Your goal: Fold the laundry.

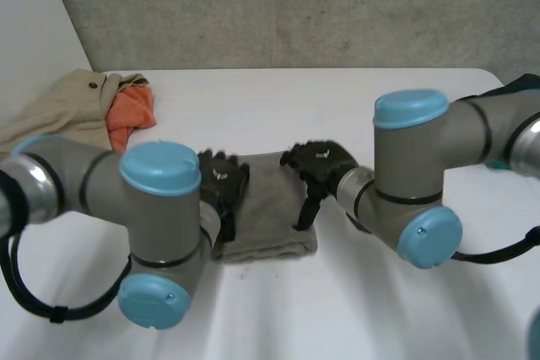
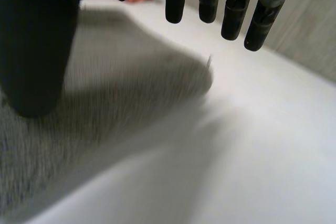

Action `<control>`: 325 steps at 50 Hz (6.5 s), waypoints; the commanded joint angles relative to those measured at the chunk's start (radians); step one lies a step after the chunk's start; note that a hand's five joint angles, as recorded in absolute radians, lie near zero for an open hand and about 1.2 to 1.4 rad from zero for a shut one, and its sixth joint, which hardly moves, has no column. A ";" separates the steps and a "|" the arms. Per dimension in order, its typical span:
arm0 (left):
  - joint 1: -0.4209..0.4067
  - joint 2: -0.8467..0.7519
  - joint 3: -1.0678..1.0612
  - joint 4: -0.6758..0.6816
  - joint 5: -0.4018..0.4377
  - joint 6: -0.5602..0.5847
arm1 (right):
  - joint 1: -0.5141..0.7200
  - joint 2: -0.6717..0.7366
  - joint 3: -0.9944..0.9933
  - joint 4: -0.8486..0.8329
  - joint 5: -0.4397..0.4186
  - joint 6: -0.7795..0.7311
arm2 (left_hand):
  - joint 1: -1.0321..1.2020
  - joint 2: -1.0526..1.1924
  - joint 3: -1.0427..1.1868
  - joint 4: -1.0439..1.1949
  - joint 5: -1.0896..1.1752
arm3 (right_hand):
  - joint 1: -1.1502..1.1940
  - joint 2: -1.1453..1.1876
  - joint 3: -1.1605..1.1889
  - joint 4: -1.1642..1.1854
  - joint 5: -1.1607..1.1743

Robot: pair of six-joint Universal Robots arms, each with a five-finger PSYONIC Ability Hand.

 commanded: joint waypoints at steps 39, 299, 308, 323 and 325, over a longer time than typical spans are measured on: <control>0.199 0.430 -0.071 -0.050 0.766 -0.210 | 0.166 -0.005 0.371 -0.651 0.128 -0.232 | 0.045 0.040 0.034 0.043 0.014 | 0.124 0.100 0.104 0.085 0.075; 0.300 0.363 -0.571 -0.007 0.270 -0.047 | -0.324 -0.493 0.949 -0.363 -0.248 -0.573 | 0.281 0.276 0.269 0.278 0.249 | 0.188 0.165 0.169 0.149 0.140; 0.301 0.276 -0.536 0.135 0.273 -0.044 | -0.279 -0.424 0.914 -0.427 -0.245 -0.571 | 0.216 0.211 0.204 0.213 0.184 | 0.897 0.874 0.878 0.858 0.849; 0.289 0.138 -0.445 0.249 0.278 0.073 | -0.274 -0.436 0.883 -0.443 -0.230 -0.453 | 0.561 0.556 0.550 0.559 0.529 | 1.200 1.177 1.181 1.161 1.152; 0.289 0.125 -0.436 0.253 0.281 0.080 | -0.274 -0.438 0.882 -0.443 -0.228 -0.441 | 0.717 0.712 0.706 0.715 0.685 | 1.200 1.177 1.181 1.161 1.152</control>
